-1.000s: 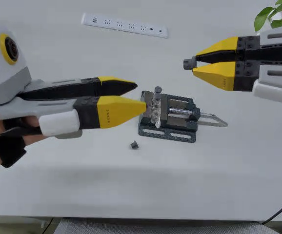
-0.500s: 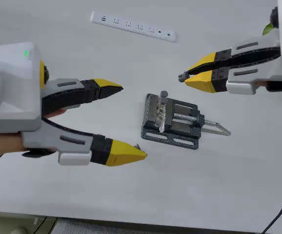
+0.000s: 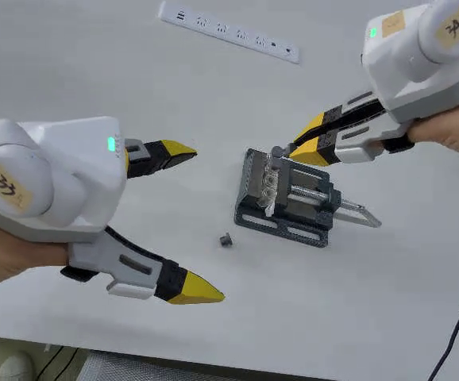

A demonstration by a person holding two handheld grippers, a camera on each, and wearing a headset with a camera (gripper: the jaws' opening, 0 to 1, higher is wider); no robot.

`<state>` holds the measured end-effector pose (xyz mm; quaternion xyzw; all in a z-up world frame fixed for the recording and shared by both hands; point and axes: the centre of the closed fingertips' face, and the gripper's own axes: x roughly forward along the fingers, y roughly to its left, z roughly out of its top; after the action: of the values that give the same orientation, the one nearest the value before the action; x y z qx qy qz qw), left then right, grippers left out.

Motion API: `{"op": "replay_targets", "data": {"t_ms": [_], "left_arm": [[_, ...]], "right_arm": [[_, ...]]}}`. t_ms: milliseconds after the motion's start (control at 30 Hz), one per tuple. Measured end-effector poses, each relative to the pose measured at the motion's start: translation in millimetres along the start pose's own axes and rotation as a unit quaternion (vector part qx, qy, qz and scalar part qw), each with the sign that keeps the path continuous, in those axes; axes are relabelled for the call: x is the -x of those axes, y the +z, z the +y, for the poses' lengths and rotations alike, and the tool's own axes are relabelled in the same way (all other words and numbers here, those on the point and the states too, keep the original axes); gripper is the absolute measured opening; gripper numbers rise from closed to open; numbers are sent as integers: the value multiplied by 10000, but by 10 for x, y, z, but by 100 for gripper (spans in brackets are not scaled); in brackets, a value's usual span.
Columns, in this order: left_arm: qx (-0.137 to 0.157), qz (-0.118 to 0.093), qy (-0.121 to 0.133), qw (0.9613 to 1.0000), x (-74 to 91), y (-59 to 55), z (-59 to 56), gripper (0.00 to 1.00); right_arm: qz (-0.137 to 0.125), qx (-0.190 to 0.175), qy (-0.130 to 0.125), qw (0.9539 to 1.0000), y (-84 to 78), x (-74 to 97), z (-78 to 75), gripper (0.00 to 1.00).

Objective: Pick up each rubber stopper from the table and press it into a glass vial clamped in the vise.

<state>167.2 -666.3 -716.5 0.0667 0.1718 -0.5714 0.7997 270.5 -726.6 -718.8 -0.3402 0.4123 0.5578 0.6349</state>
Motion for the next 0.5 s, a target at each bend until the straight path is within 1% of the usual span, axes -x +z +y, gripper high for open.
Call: {"op": "replay_targets", "data": {"t_ms": [67, 233, 333, 400, 500], "left_arm": [[-41, 14, -12, 10000, -17, -18, -5, 99], [77, -17, -19, 10000, -26, -40, 11, 99], [133, -55, -22, 9999, -32, -43, 12, 99], [154, -32, -18, 9999, -32, -64, 21, 99], [202, -81, -21, 9998, -30, -61, 28, 99]], "right_arm": [[118, 20, 47, 9999, -43, -66, -14, 6], [271, -21, 131, 9995, -117, -195, -33, 6], [419, 1, 96, 9991, -186, -276, -70, 6], [464, -69, 84, 9989, -210, -300, -84, 6], [525, -110, 89, 9985, -226, -325, -74, 6]]}}
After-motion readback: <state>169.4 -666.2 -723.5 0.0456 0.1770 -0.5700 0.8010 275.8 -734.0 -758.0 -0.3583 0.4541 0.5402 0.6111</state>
